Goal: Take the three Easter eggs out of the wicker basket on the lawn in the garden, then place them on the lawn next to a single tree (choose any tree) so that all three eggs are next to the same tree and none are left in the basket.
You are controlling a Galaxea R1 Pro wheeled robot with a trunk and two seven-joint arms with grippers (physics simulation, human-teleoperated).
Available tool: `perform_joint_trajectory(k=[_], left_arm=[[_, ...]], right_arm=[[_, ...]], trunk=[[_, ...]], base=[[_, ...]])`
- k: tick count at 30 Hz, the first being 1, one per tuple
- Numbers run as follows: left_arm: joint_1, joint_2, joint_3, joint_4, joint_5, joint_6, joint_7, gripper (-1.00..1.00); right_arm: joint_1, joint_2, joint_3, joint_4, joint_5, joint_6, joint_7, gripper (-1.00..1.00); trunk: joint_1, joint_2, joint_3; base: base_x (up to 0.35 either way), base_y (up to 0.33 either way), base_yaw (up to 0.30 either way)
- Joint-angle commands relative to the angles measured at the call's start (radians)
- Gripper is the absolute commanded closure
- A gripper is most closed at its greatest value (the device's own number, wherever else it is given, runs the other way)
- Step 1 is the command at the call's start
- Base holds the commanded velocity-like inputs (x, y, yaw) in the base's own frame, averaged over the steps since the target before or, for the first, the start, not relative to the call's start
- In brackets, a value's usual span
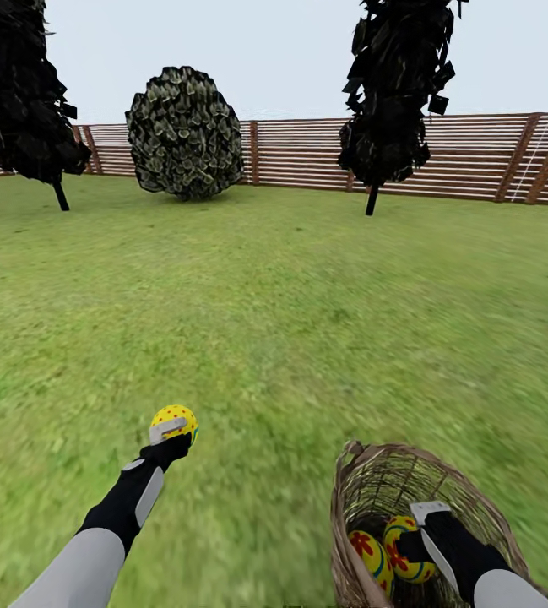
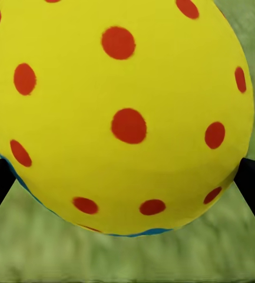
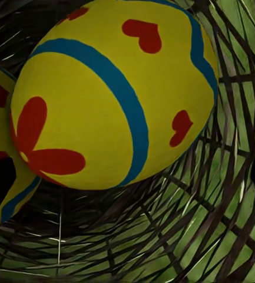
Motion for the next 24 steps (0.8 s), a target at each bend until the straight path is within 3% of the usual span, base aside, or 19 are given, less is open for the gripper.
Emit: perform_joint_trajectory(k=[1,8,16,20,24], left_arm=[[0.0,-0.001,0.002,0.0,0.008,0.006,0.001,1.0],[0.0,-0.001,0.002,0.001,0.008,0.004,0.0,1.0],[0.0,-0.008,0.002,0.001,0.008,0.004,0.001,1.0],[0.0,-0.008,0.002,0.0,0.008,0.004,0.001,1.0],[0.0,-0.009,0.002,0.002,0.008,0.004,0.0,1.0]], right_arm=[[0.0,0.0,0.005,-0.002,0.007,0.006,0.001,-1.0],[0.0,0.001,0.005,-0.002,0.01,0.006,0.001,-1.0],[0.0,0.004,0.005,-0.002,0.01,0.006,0.001,-1.0],[0.0,0.004,0.005,-0.002,0.01,0.005,0.0,-1.0],[0.0,0.005,0.005,-0.002,0.01,0.005,0.001,-1.0]], trunk=[[0.0,-0.001,-0.005],[0.002,-0.001,-0.016],[0.002,-0.001,-0.016],[0.002,-0.001,-0.016],[0.003,-0.002,-0.032]], base=[[0.0,0.0,0.0],[0.005,0.0,0.0],[0.274,0.0,0.0],[0.041,0.0,0.0],[0.002,0.0,0.0]])
